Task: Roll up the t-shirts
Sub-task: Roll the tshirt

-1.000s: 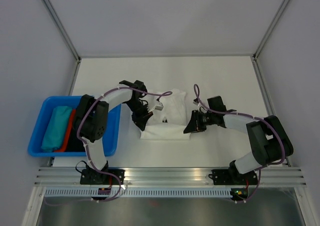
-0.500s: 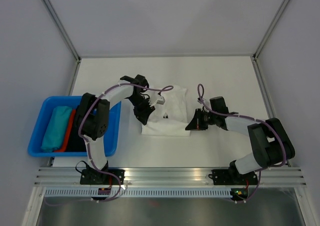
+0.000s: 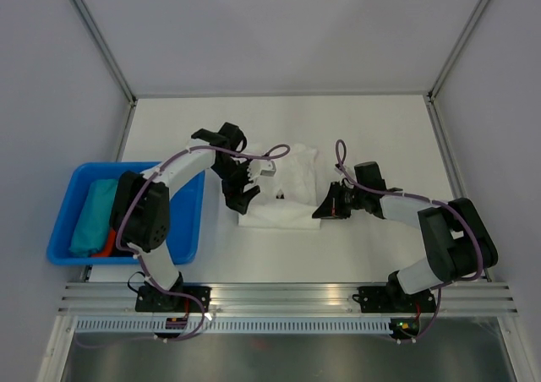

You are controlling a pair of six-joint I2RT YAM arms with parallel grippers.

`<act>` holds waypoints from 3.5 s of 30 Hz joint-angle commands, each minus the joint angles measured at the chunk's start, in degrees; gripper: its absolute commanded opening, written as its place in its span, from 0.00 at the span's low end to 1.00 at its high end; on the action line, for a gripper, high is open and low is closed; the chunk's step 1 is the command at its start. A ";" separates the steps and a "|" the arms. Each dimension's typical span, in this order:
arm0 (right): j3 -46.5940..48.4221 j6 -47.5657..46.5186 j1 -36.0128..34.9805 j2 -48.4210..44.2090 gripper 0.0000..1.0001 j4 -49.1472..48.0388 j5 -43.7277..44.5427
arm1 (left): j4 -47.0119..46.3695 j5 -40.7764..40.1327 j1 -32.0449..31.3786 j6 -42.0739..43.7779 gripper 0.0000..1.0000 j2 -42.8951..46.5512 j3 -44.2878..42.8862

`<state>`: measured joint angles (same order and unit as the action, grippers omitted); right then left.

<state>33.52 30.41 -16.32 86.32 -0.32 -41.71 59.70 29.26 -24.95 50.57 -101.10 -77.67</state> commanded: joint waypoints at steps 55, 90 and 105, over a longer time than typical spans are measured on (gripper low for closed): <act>0.93 4.39 -11.89 -12.42 0.00 -4.34 7.52 | 0.24 2.74 -2.03 -5.47 0.15 -8.94 3.84; 7.18 9.40 -13.22 5.17 0.00 -7.77 13.59 | -27.70 -25.91 -26.29 -1.34 0.77 27.71 30.90; 7.70 6.68 -13.04 2.98 0.00 -6.89 13.68 | -37.64 -34.70 -27.87 -2.84 0.56 15.50 38.65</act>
<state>39.57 38.79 -29.67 91.68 -6.02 -29.39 24.75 -4.71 -52.64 48.97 -81.93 -40.14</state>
